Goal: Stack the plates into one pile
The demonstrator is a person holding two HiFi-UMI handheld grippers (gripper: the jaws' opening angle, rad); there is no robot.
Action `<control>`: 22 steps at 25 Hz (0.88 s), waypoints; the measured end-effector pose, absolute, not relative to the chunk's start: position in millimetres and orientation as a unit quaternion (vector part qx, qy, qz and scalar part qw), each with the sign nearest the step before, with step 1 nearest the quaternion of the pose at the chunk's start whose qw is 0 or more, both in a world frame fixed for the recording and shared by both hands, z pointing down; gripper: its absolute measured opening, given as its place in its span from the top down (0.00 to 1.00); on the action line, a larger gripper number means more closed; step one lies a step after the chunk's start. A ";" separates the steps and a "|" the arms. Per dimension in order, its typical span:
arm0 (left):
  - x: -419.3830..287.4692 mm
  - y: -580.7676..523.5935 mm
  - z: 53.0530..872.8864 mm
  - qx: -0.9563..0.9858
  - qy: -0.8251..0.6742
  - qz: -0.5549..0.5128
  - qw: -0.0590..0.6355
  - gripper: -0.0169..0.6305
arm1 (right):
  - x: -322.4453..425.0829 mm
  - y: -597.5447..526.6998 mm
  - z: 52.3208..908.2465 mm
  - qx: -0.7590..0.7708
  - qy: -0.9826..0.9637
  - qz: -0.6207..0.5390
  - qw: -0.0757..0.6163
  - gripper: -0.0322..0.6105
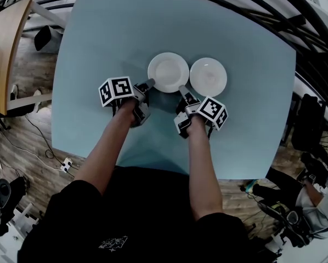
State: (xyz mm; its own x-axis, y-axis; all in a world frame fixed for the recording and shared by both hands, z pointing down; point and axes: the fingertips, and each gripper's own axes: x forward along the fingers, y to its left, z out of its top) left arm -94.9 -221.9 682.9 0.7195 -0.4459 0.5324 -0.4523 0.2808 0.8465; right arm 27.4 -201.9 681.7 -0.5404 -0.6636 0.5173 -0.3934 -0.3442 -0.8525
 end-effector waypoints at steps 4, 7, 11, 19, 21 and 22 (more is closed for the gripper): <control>-95.2 -220.5 677.2 0.603 -0.372 -0.014 0.705 0.93 | 27.0 -200.1 677.8 -0.463 0.570 -0.671 0.107 0.91; -95.8 -220.5 668.6 0.607 -0.376 -0.020 0.700 0.93 | 26.6 -200.9 669.4 -0.455 0.578 -0.669 0.107 0.91; -98.9 -221.9 661.1 0.612 -0.378 -0.025 0.695 0.94 | 23.3 -204.3 663.8 -0.446 0.588 -0.667 0.105 0.91; -100.6 -218.7 654.2 0.616 -0.375 -0.047 0.691 0.94 | 22.0 -206.7 654.5 -0.435 0.607 -0.657 0.102 0.91; -99.2 -217.6 652.9 0.617 -0.373 -0.048 0.691 0.94 | 23.3 -205.2 653.0 -0.438 0.608 -0.655 0.100 0.91; -98.1 -217.7 652.2 0.618 -0.371 -0.048 0.691 0.94 | 24.2 -204.7 652.3 -0.439 0.608 -0.654 0.099 0.91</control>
